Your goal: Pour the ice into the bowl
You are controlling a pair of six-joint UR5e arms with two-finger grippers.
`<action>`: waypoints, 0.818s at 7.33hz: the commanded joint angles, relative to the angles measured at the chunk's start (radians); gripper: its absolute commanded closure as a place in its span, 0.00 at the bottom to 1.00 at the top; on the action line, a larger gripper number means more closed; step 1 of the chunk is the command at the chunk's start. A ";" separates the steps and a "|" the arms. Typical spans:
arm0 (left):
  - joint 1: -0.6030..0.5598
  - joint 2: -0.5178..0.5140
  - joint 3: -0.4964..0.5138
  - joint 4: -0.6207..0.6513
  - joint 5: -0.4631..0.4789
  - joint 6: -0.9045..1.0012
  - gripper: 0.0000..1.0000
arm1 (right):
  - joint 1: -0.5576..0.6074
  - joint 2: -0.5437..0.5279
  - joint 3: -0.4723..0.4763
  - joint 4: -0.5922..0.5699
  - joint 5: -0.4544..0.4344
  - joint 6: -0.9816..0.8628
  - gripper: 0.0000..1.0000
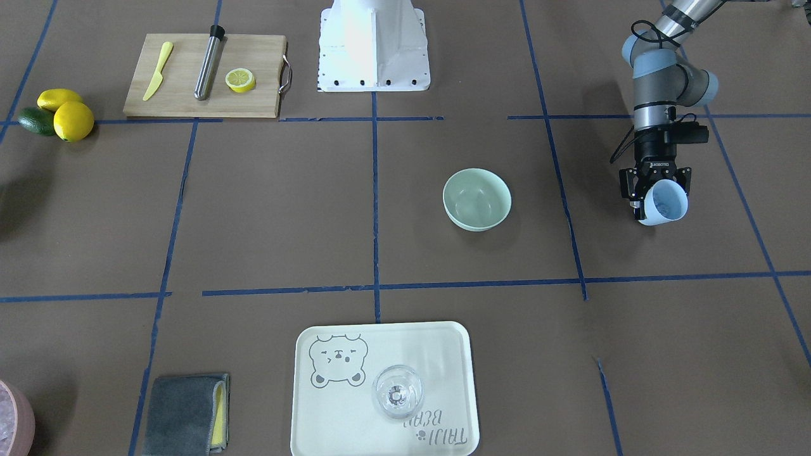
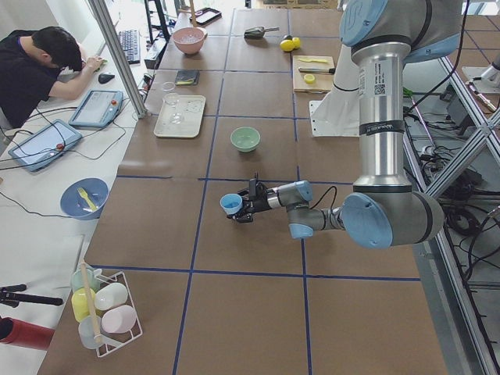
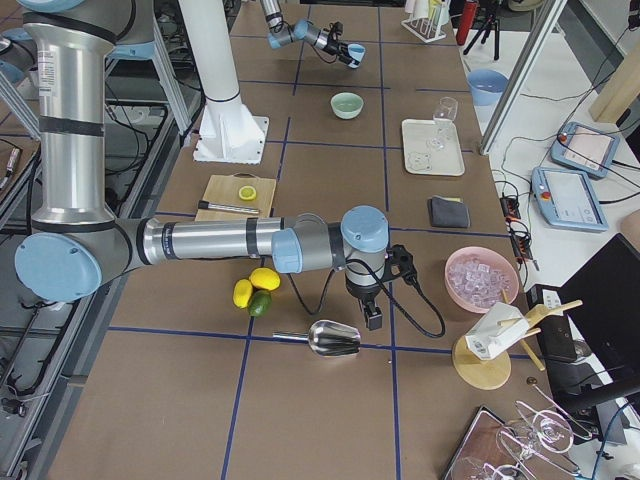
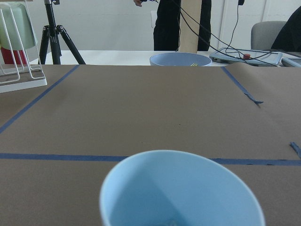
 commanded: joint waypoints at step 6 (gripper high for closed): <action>-0.003 -0.108 -0.236 0.009 -0.047 0.729 1.00 | 0.026 -0.055 -0.007 0.000 -0.002 -0.002 0.00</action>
